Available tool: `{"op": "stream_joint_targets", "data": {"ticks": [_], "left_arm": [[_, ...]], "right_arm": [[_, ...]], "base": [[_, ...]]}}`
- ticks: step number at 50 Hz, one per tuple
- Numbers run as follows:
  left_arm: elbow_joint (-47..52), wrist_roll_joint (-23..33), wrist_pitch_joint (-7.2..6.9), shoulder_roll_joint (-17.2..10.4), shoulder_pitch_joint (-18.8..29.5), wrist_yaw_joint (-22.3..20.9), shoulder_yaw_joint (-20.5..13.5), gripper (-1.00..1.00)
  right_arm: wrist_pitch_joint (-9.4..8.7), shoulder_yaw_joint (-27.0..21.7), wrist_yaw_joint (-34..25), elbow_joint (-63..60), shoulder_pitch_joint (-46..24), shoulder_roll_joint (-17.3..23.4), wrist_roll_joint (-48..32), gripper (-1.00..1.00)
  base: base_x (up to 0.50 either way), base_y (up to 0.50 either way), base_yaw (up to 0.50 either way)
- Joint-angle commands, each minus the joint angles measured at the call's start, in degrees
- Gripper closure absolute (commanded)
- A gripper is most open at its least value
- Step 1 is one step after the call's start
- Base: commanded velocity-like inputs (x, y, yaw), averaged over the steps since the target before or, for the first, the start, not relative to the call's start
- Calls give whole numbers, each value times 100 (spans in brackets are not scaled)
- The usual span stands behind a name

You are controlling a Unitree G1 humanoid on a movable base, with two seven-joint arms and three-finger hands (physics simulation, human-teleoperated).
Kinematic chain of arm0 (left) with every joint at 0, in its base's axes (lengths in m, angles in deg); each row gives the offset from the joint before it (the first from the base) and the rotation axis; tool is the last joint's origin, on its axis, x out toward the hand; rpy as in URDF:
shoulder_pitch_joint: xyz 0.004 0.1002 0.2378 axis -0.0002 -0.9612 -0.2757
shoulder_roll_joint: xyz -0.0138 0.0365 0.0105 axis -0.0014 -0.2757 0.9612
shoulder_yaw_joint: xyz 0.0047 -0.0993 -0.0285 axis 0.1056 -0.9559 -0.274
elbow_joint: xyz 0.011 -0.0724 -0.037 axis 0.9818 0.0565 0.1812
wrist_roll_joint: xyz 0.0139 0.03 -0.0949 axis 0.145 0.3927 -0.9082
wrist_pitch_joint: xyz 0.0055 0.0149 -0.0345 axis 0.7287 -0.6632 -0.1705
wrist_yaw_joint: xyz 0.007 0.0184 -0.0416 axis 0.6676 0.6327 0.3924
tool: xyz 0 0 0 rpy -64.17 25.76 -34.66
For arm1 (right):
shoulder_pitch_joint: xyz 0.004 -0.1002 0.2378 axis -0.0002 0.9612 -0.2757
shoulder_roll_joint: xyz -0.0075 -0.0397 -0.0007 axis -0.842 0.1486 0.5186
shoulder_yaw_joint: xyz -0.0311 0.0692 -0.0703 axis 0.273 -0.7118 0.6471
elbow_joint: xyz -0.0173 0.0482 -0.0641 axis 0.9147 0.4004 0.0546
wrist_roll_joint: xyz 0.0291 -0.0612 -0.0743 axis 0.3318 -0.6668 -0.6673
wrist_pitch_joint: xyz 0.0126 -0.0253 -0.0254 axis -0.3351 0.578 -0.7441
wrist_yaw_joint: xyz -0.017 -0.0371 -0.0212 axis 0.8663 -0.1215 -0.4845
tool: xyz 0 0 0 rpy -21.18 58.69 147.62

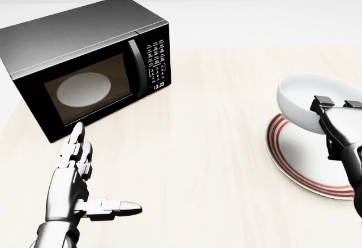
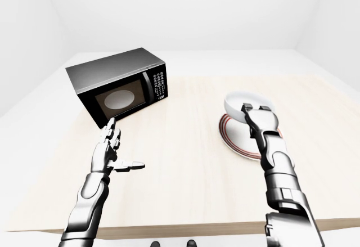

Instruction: Pick up the white bowl and put it on the plate.

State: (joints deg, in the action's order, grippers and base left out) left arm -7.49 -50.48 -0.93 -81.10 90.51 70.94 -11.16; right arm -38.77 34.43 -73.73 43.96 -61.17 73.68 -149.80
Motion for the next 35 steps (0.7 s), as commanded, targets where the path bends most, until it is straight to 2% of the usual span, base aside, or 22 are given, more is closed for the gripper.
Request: {"op": "stream_joint_targets", "data": {"ticks": [1, 12, 16, 21, 35], "left_arm": [[18, -5, -12, -2, -11, 5, 3, -100], [-94, 3, 80, -6, 15, -6, -3, -100], [-86, 8, 82, -6, 11, -9, 1, -100], [33, 14, 1, -5, -26, -12, 9, -100], [12, 21, 24, -5, -27, -21, 4, -100]], "right_arm": [[0, -74, 169, 109, 57, 86, 858, 100], [0, -104, 303, 255, 152, 144, 929, 100], [0, -111, 311, 254, 184, 150, 954, 100], [0, -146, 258, 149, 262, 171, 988, 100], [0, -111, 406, 419, 234, 221, 1006, 100]], "base": [[0, 0, 0], [0, 0, 0], [0, 0, 0], [0, 0, 0], [0, 0, 0]]}}
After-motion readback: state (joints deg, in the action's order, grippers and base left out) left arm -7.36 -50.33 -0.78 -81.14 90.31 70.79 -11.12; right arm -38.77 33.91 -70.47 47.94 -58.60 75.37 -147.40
